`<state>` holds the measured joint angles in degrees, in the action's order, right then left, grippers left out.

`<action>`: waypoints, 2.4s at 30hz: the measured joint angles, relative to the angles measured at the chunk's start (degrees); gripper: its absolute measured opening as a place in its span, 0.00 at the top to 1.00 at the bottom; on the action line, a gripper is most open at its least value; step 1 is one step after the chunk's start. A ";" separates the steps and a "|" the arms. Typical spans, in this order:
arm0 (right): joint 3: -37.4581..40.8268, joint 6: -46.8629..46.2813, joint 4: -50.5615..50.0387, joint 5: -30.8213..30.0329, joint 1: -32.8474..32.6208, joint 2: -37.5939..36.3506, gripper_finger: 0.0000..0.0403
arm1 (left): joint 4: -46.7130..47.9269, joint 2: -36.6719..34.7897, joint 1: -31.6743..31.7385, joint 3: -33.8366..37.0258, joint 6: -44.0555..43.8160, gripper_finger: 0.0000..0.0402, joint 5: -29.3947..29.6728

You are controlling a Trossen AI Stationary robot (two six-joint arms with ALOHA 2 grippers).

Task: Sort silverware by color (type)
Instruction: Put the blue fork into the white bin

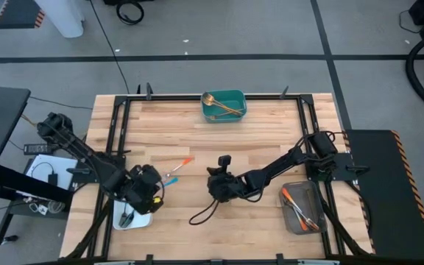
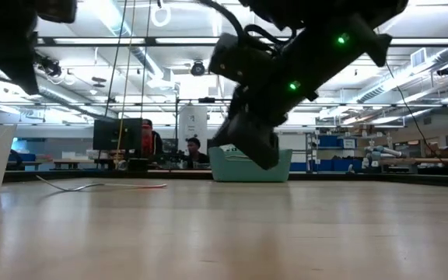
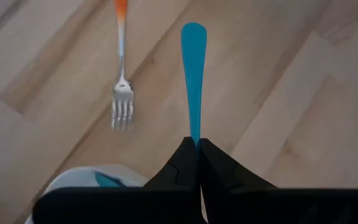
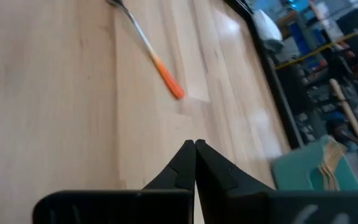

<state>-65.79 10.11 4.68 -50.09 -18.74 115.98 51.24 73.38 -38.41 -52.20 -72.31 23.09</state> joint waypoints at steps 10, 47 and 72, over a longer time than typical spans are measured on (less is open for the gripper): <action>-0.03 1.70 2.65 7.10 2.95 0.00 0.97 | 4.93 -0.10 -11.40 0.00 -16.05 0.97 7.70; -0.05 6.04 7.78 20.09 8.43 0.02 0.97 | 18.43 3.80 -28.68 -5.97 -52.65 0.97 3.18; -0.05 6.60 9.80 22.32 8.39 0.02 0.97 | 22.04 19.72 -22.82 -5.90 -52.61 0.97 -5.71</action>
<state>-65.84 16.70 14.48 -27.77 -10.35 116.01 73.28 93.10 -61.23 -58.11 -124.93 17.38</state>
